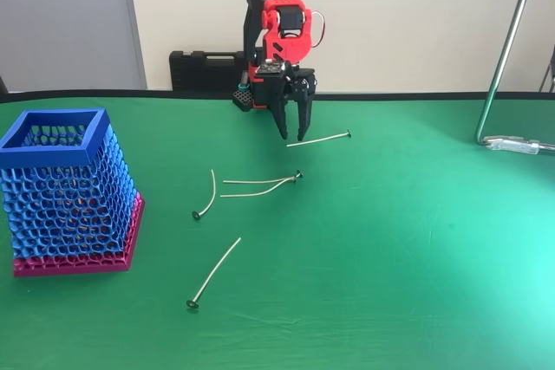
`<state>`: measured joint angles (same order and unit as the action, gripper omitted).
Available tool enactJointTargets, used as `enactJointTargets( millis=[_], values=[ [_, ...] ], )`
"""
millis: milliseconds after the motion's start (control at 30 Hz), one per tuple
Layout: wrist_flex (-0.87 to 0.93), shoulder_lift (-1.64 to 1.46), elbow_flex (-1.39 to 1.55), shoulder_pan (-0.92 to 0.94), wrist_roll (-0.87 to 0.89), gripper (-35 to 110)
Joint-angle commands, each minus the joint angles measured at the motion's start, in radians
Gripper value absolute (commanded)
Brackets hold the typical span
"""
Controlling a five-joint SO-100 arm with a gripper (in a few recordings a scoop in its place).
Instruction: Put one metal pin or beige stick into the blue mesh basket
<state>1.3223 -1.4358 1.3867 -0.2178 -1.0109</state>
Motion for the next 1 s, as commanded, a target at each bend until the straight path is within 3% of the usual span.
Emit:
enactJointTargets(
  millis=[0, 233, 967],
  values=[
    [0.006, 0.02, -0.052, 0.006, -0.089, 18],
    [0.006, 0.153, -0.103, -0.009, -0.207, 22],
    [0.006, 0.35, -0.249, -0.035, -0.227, 22]
  ],
)
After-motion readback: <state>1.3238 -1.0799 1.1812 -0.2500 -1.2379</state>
